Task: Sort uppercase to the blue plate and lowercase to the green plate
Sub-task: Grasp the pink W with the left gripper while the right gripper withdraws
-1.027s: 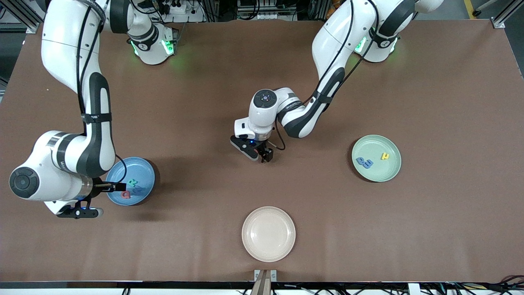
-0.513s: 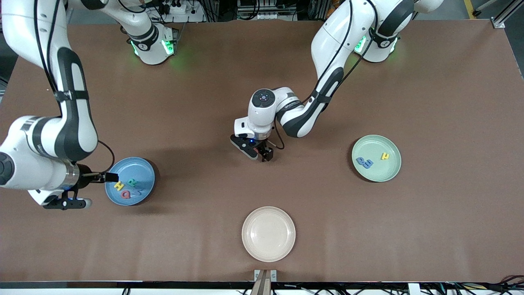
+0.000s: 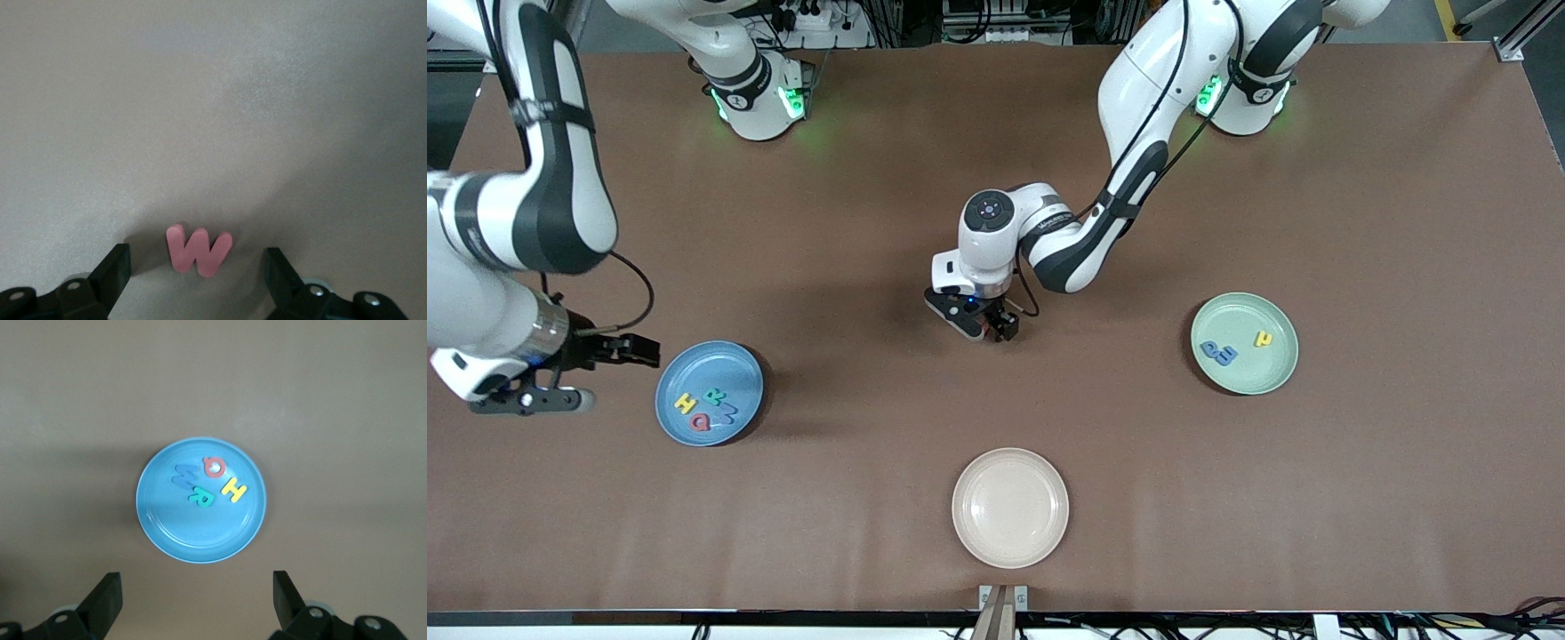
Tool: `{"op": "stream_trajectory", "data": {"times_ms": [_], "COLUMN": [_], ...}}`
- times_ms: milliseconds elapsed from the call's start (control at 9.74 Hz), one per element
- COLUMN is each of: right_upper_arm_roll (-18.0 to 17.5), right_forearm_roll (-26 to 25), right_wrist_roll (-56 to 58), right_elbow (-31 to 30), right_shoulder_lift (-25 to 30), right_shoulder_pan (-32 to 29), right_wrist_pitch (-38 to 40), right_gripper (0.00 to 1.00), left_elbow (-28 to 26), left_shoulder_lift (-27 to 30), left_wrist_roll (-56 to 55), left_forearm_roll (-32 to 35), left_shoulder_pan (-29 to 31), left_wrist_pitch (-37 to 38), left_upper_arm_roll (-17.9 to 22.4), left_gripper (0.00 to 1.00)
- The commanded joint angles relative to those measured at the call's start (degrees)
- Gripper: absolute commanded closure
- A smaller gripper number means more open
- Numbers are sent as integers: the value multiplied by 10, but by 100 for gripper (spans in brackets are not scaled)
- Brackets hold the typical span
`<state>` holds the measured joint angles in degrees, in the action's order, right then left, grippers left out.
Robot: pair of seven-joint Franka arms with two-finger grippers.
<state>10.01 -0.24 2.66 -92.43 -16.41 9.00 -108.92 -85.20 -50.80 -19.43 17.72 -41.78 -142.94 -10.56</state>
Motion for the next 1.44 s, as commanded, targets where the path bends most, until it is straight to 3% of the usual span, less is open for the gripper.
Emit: {"op": "stream_trajectory", "data": {"times_ms": [0,205,411,719,924,1335], "right_upper_arm_roll": [-13,-41,-120,-126,-123,-128], "right_forearm_roll": [-24,-24,-23,-15,20,22], "right_wrist_roll": [-26,-27,-27,-27,-23,-25], "right_elbow": [-22,-22,-9,52,91,104], "right_shoulder_lift": [75,124,153,152,150,149], "right_shoulder_pan": [1,-26,-116,-124,-125,-119], "right_wrist_pitch": [5,26,60,142,217,238], "right_gripper": [0,0,0,0,0,0], "left_elbow": [-3,-2,-1,2,14,33], "left_shoulder_lift": [1,2,4,4,4,-1], "left_wrist_roll": [4,4,8,22,31,33], "left_forearm_roll": [-12,-11,-13,-14,-13,-16], "left_shoulder_pan": [-5,-3,-1,4,3,0], "left_wrist_pitch": [16,16,17,18,18,18], "left_upper_arm_roll": [4,4,4,5,4,4], "left_gripper": [35,37,40,39,38,40]}}
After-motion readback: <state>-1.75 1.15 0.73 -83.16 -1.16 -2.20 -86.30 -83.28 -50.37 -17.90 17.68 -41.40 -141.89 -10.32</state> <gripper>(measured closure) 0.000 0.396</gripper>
